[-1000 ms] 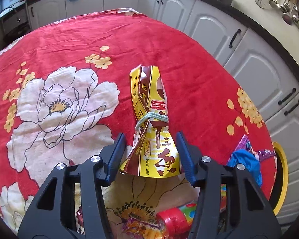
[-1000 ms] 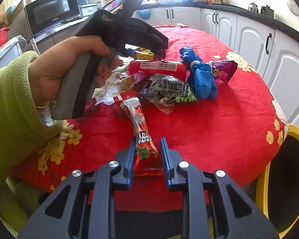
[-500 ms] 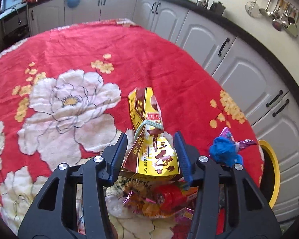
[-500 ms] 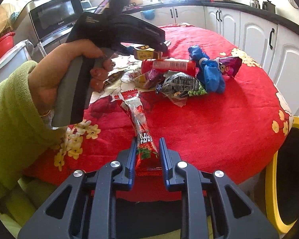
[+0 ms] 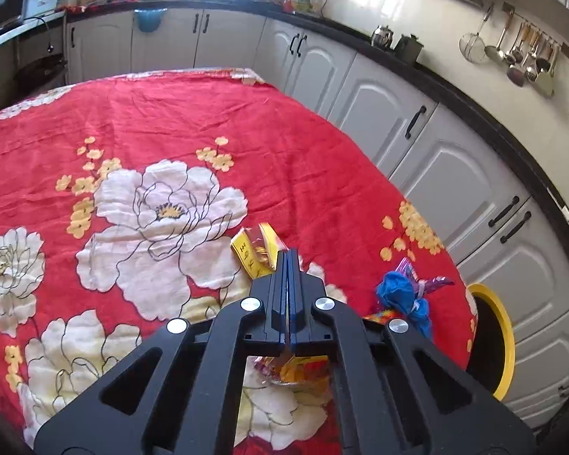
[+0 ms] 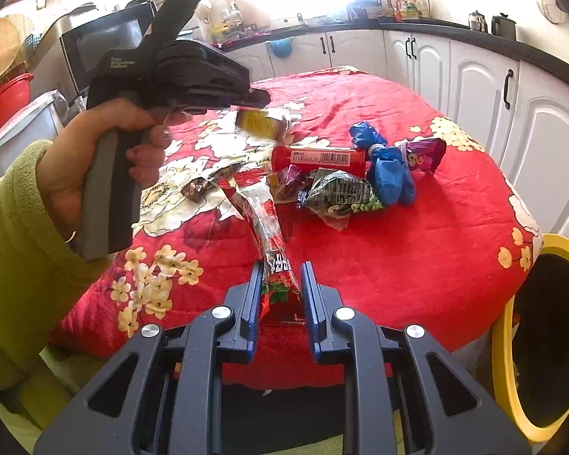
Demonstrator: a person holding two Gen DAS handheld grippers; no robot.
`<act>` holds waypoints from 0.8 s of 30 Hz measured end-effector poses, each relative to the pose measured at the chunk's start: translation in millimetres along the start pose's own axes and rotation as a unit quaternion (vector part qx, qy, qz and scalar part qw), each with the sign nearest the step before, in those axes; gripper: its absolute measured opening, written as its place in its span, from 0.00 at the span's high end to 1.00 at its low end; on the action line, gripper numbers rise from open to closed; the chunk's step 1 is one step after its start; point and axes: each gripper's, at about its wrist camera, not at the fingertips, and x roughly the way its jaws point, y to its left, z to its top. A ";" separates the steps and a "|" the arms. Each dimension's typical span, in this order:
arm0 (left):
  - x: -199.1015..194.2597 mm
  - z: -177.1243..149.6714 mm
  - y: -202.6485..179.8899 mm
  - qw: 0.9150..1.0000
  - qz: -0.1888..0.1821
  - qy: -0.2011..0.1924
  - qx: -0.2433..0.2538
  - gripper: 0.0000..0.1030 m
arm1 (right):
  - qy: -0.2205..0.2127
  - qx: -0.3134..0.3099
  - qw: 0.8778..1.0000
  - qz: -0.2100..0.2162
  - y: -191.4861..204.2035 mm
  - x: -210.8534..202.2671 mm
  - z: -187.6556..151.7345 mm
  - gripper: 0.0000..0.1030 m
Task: Collect trash
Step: 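Grasp the yellow snack wrapper with the left tool while the right tool grasps the red candy wrapper, then carry the yellow wrapper with the left tool while the right tool carries the red wrapper over the bin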
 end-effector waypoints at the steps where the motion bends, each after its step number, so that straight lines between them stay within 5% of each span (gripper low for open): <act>1: 2.5 -1.0 1.4 1.000 0.002 0.005 0.000 1.00 | 0.000 0.000 1.000 0.000 -0.5 0.2 0.6 0.82; 5: 12.2 -6.5 11.7 0.999 0.007 0.028 -0.020 0.95 | -0.007 0.004 1.000 -0.004 -4.8 -6.2 2.3 0.82; 7: 11.8 -5.6 12.9 0.999 0.019 0.025 -0.020 0.72 | -0.017 0.012 1.000 -0.008 -8.3 -14.5 2.3 0.82; 8: 11.6 -4.9 14.0 0.999 0.032 0.027 -0.023 0.46 | -0.022 0.016 1.000 -0.010 -10.1 -18.4 3.0 0.82; 9: 12.8 -5.0 16.0 0.999 0.032 0.032 -0.029 0.39 | -0.032 0.021 0.999 -0.012 -13.2 -24.9 4.6 0.82; 14: 34.5 -12.4 26.9 0.994 0.072 0.074 -0.034 0.43 | -0.068 0.035 0.997 -0.024 -24.1 -53.1 7.9 0.82; 18: 45.5 -20.3 31.5 0.991 0.111 0.078 -0.015 0.72 | -0.093 0.045 0.994 -0.034 -36.5 -74.3 12.2 0.82; 24: 30.8 -17.0 27.3 0.993 0.097 0.061 -0.015 0.72 | -0.125 0.068 0.988 -0.056 -60.0 -103.1 14.3 0.82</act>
